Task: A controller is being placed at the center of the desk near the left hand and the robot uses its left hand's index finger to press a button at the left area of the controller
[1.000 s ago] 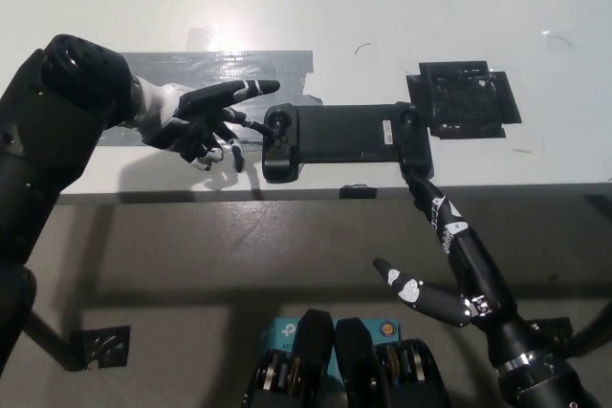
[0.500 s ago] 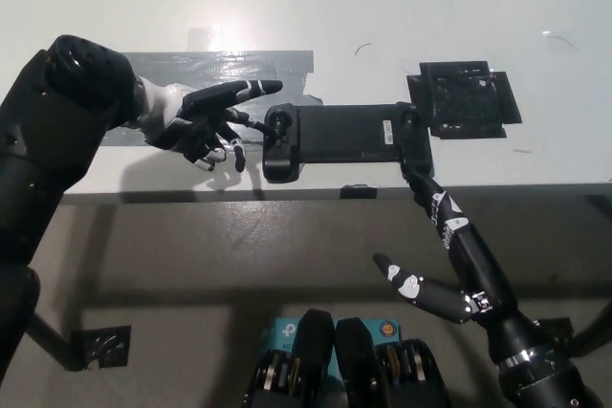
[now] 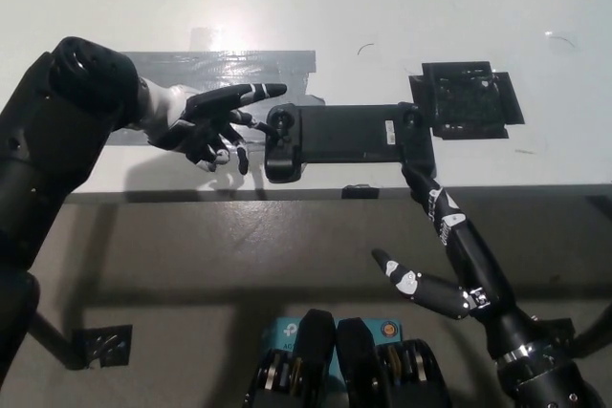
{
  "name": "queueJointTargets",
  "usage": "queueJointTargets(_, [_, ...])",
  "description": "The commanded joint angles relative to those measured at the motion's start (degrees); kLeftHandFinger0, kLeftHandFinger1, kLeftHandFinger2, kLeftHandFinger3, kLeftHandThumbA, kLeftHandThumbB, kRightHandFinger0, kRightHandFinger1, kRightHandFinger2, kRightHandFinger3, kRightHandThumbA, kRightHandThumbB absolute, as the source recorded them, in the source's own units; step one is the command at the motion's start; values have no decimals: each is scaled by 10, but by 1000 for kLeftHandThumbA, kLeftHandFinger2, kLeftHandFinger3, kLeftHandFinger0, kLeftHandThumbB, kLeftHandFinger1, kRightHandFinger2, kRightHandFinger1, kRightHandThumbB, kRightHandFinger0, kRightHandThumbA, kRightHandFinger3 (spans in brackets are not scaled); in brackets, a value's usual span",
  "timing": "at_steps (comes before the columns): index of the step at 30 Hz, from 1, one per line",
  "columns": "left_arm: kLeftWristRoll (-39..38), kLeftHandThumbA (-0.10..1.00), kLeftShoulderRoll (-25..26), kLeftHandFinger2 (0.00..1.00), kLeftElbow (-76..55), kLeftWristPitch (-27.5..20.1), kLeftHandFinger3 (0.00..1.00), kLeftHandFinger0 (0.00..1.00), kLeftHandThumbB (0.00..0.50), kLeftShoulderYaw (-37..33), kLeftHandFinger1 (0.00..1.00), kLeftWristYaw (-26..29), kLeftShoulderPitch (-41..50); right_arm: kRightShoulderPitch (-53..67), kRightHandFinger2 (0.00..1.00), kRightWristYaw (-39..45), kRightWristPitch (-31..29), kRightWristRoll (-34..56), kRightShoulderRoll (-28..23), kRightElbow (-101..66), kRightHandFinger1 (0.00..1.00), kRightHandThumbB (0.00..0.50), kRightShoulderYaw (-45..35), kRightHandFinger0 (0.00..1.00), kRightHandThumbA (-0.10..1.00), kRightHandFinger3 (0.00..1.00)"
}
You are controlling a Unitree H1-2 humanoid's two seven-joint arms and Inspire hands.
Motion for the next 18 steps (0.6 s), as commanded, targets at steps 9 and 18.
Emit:
queueJointTargets(9, [85,1000,11,535,-23,-47,1000,24,476,-112,224,-16,20,-22,1000,8,-5,1,1,-13,1000,186,2,1000,651,1000])
queueJointTargets(18, [96,1000,21,922,-48,-50,1000,227,500,-146,583,-8,32,-25,1000,10,-3,1,1,-12,1000,183,3,1000,646,1000])
